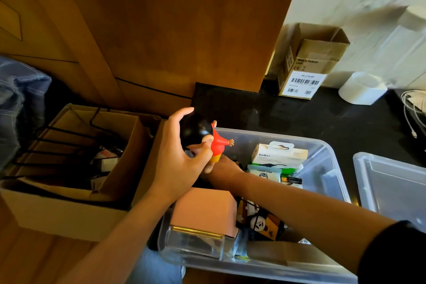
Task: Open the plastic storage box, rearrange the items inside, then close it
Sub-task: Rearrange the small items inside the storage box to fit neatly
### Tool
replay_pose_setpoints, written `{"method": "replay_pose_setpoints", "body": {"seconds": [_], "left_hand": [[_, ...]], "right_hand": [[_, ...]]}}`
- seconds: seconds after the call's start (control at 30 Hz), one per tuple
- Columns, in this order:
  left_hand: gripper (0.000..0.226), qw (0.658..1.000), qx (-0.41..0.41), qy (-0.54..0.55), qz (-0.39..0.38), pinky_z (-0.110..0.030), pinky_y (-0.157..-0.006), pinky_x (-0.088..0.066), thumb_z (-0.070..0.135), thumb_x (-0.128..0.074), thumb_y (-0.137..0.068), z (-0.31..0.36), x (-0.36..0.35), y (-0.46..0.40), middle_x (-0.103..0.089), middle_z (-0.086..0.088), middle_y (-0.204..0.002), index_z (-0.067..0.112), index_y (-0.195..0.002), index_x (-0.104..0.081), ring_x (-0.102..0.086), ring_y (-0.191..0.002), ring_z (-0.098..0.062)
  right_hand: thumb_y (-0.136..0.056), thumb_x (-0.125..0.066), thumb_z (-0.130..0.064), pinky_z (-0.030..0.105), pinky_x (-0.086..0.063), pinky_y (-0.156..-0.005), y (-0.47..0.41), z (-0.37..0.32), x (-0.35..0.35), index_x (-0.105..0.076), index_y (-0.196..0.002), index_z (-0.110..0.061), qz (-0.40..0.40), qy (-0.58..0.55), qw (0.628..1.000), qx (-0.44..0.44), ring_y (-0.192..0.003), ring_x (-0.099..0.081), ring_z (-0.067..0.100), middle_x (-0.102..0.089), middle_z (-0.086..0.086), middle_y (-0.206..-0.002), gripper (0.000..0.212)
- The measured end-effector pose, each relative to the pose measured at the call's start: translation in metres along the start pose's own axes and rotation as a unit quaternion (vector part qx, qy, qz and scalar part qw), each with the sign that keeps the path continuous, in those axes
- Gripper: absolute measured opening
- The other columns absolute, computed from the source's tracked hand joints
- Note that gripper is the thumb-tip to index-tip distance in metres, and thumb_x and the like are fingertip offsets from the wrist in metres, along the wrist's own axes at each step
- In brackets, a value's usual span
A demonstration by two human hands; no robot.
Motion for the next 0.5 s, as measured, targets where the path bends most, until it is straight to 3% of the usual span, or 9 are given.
{"method": "replay_pose_setpoints", "body": {"seconds": [0.07,0.2,0.27,0.37,0.5], "left_hand": [[0.060,1.000,-0.004,0.003,0.005,-0.022,-0.093,-0.048,0.033,-0.064,-0.079,0.000,0.001,0.000,-0.049,0.004,-0.126,0.019,-0.133,-0.042,-0.050,-0.118,-0.012],[0.054,0.997,-0.047,0.027,0.047,-0.004,-0.079,-0.043,0.028,-0.068,-0.082,0.003,0.003,0.001,-0.050,0.026,-0.118,0.018,-0.128,-0.042,-0.054,-0.106,0.006],[0.056,0.996,-0.049,0.029,0.068,-0.012,-0.082,-0.048,0.032,-0.068,-0.081,0.002,0.005,0.002,-0.049,0.022,-0.120,0.022,-0.130,-0.041,-0.055,-0.111,-0.001],[0.059,0.995,-0.032,0.035,0.086,-0.041,-0.090,-0.052,0.038,-0.069,-0.079,0.001,0.007,0.002,-0.049,0.005,-0.125,0.029,-0.129,-0.040,-0.052,-0.117,-0.022],[0.058,0.994,-0.040,0.046,0.093,-0.045,-0.087,-0.053,0.037,-0.072,-0.077,0.004,0.007,0.002,-0.049,0.006,-0.122,0.029,-0.126,-0.041,-0.053,-0.115,-0.025]], "right_hand": [[-0.092,-0.050,-0.016,0.038,-0.042,-0.097,0.007,0.003,0.004,-0.056,-0.119,-0.013,-0.028,0.015,0.999,0.014,-0.109,-0.055,0.028,-0.060,0.009,-0.118,0.028],[-0.085,-0.057,-0.012,0.035,-0.044,-0.088,0.021,0.010,0.024,-0.055,-0.117,-0.014,-0.058,-0.121,0.991,-0.005,-0.102,-0.059,0.027,-0.062,0.010,-0.114,0.032],[-0.083,-0.059,-0.010,0.032,-0.045,-0.086,0.026,0.014,0.031,-0.057,-0.115,-0.015,-0.041,-0.155,0.987,-0.005,-0.101,-0.059,0.025,-0.063,0.007,-0.113,0.033],[-0.082,-0.061,-0.009,0.028,-0.047,-0.087,0.034,0.018,0.036,-0.061,-0.112,-0.018,-0.020,-0.185,0.983,0.005,-0.099,-0.060,0.018,-0.065,0.002,-0.110,0.031],[-0.078,-0.065,-0.007,0.015,-0.044,-0.081,0.050,0.030,0.043,-0.065,-0.106,-0.023,0.017,-0.226,0.974,0.003,-0.092,-0.058,0.005,-0.066,-0.007,-0.105,0.033]]}}
Point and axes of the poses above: each hand's wrist, its own y-axis away from the middle knuckle, its own x-axis out of the back of the hand, z = x × y, the point moved 2 cm from there along -y, towards the middle knuckle
